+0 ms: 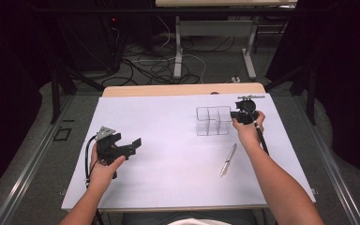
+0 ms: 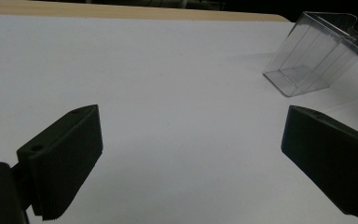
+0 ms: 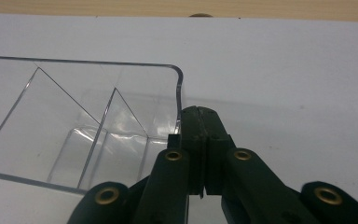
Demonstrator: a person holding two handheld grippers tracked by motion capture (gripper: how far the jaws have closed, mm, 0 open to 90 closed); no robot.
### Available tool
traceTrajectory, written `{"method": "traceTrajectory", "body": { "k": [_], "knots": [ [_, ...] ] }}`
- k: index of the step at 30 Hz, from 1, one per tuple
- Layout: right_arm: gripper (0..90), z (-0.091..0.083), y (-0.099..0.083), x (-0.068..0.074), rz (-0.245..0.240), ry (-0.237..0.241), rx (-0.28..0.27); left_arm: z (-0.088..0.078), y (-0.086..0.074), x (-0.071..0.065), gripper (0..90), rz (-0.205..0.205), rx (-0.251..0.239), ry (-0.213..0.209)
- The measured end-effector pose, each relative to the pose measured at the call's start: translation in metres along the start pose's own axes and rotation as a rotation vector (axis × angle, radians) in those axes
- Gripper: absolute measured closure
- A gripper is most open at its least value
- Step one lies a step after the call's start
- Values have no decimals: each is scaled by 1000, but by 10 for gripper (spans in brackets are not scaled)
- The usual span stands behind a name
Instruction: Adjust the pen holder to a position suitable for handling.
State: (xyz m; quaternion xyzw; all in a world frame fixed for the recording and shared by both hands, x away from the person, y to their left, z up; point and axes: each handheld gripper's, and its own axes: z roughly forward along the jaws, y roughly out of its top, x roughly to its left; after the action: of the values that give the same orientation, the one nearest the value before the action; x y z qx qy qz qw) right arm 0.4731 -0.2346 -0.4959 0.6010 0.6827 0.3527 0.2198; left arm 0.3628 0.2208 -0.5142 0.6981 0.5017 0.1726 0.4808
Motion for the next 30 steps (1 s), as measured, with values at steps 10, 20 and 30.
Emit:
{"method": "traceTrajectory", "body": {
  "k": [10, 20, 30],
  "knots": [
    [892, 3, -2, 21, -20, 28, 2, 0, 0, 0, 51, 0, 0, 0],
    [886, 7, -6, 52, -60, 71, -3, 0, 0, 0, 52, 0, 2, -1],
    [877, 10, -8, 71, -68, 117, -2, 0, 0, 1, 52, 0, 1, -2]
  ]
}}
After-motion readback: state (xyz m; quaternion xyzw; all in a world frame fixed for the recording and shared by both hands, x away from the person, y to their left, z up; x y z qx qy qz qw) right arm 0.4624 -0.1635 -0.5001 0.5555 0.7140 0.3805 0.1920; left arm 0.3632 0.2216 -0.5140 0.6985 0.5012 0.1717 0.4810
